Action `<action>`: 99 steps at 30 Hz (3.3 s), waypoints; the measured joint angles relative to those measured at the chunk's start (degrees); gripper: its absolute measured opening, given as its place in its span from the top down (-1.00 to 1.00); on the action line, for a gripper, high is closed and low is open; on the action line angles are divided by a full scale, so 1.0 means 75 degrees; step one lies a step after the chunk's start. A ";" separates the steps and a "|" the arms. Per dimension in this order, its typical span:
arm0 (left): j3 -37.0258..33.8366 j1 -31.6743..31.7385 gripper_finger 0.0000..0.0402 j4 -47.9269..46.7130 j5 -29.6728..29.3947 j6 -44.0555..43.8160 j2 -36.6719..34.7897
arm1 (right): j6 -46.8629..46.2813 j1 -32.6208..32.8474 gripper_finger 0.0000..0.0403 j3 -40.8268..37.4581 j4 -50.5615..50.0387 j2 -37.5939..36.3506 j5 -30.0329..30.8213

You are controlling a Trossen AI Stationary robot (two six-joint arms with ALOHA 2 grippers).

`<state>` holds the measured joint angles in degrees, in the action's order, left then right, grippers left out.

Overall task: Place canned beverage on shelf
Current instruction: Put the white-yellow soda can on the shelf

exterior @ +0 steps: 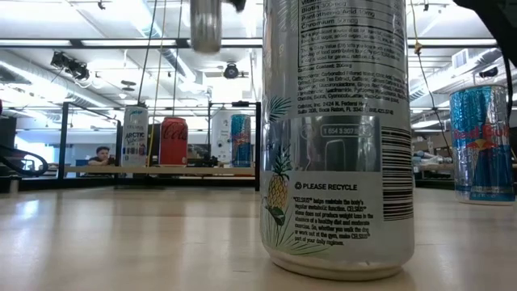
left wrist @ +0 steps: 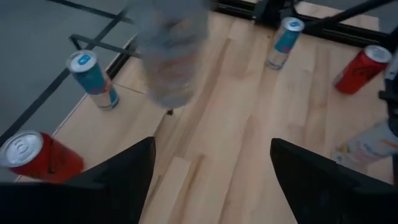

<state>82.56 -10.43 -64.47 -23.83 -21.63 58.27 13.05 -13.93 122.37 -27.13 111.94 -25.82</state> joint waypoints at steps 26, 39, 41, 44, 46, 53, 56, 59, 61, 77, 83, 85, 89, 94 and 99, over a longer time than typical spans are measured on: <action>-0.0009 -0.0706 -0.59 0.0067 -0.0277 0.0055 0.0018 | -0.0947 -0.0977 -0.29 -0.4286 0.5583 0.0627 0.0715; -0.0009 -0.0706 -0.59 0.0075 -0.0282 0.0055 0.0029 | -0.1067 -0.0969 -0.30 -0.4185 0.6348 0.1464 0.1157; -0.0009 -0.0705 -0.59 0.0074 -0.0282 0.0055 0.0027 | -0.1070 -0.0969 -0.30 -0.4203 0.6241 0.1467 0.1238; -0.0009 -0.0706 -0.59 0.0050 -0.0273 0.0054 0.0030 | -0.1032 -0.0969 -0.30 -0.4188 0.6434 0.1454 0.1297; -0.0009 -0.0706 -0.59 0.0048 -0.0267 0.0053 0.0030 | -0.1023 -0.0981 -0.30 -0.4185 0.6429 0.1446 0.1289; -0.0009 -0.0706 -0.59 0.0045 -0.0272 0.0052 0.0030 | -0.0947 -0.1046 -0.34 -0.4185 0.6179 0.1446 0.1358; -0.0009 -0.0706 -0.59 0.0045 -0.0272 0.0052 0.0030 | -0.0936 -0.1047 -0.38 -0.4175 0.6055 0.1433 0.1358; -0.0009 -0.0706 -0.59 0.0045 -0.0272 0.0052 0.0030 | -0.0911 -0.1047 -0.38 -0.4165 0.5870 0.1415 0.1373; -0.0009 -0.0706 -0.59 0.0045 -0.0273 0.0071 0.0030 | -0.0908 -0.1047 -0.38 -0.4165 0.5866 0.1414 0.1381; -0.0009 -0.0706 -0.59 0.0047 -0.0278 0.0163 0.0028 | -0.0993 -0.1059 -0.40 -0.4179 0.6049 0.1426 0.1316; -0.0006 -0.0706 -0.59 0.0047 -0.0278 0.0166 0.0030 | -0.1107 -0.1062 -0.46 -0.4179 0.6064 0.1426 0.1262; -0.0006 -0.0706 -0.59 0.0047 -0.0278 0.0166 0.0030 | -0.1104 -0.1062 -0.48 -0.4179 0.6036 0.1426 0.1268; -0.0006 -0.0706 -0.59 0.0047 -0.0278 0.0172 0.0030 | -0.1080 -0.1062 -0.52 -0.4172 0.5907 0.1426 0.1294; -0.0006 -0.0706 -0.59 0.0050 -0.0278 0.0178 0.0030 | -0.1009 -0.1041 -0.53 -0.4168 0.5784 0.1417 0.1314; -0.0006 -0.0706 -0.59 0.0050 -0.0278 0.0181 0.0030 | -0.0908 -0.1018 -0.54 -0.4174 0.5787 0.1417 0.1320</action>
<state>82.52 -15.73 -64.10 -25.91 -20.27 58.50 6.25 -21.56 91.07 16.27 122.56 -15.92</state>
